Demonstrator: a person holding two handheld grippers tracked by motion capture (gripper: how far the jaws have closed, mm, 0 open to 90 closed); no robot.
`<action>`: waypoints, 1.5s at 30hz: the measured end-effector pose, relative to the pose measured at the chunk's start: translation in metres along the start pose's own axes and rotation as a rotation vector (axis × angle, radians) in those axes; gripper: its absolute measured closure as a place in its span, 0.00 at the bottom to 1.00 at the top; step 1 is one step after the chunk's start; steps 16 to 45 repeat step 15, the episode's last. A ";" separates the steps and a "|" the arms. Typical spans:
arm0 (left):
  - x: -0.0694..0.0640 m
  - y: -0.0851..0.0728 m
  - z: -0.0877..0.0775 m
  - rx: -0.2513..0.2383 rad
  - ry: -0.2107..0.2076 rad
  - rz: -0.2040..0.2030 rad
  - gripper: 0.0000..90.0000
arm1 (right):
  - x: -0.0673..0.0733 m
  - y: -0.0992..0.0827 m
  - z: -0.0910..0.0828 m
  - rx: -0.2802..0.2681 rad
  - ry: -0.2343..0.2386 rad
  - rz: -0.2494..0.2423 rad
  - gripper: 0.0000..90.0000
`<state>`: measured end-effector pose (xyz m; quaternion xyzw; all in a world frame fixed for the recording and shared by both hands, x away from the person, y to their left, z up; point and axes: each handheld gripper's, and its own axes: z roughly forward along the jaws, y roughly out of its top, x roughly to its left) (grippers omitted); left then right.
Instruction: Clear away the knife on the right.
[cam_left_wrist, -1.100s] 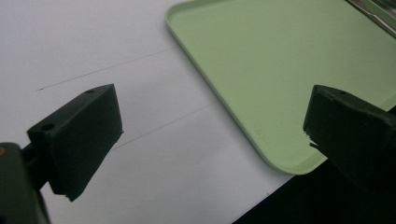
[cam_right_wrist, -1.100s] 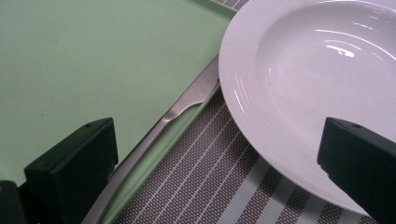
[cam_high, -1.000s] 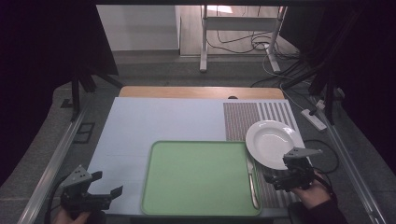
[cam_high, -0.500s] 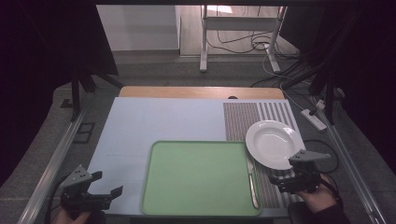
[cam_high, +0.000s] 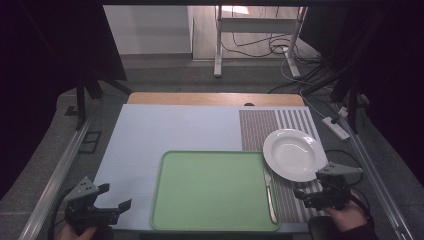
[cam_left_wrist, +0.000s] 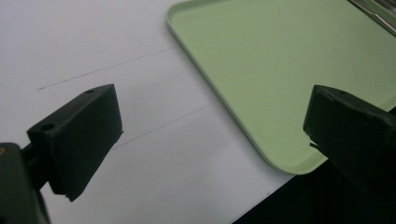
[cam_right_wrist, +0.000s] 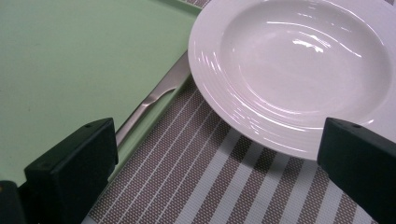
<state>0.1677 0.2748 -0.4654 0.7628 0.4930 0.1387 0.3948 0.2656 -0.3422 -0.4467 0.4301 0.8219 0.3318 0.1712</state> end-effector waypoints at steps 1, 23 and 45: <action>0.000 0.000 0.000 0.000 0.000 0.000 0.05 | 0.000 0.000 0.000 0.001 -0.002 0.000 0.00; 0.000 0.000 0.000 -0.002 -0.002 -0.002 0.05 | -0.003 -0.004 -0.003 0.018 -0.011 0.024 0.00; 0.000 0.000 0.000 -0.002 -0.002 -0.002 0.05 | -0.003 -0.004 -0.003 0.018 -0.011 0.024 0.00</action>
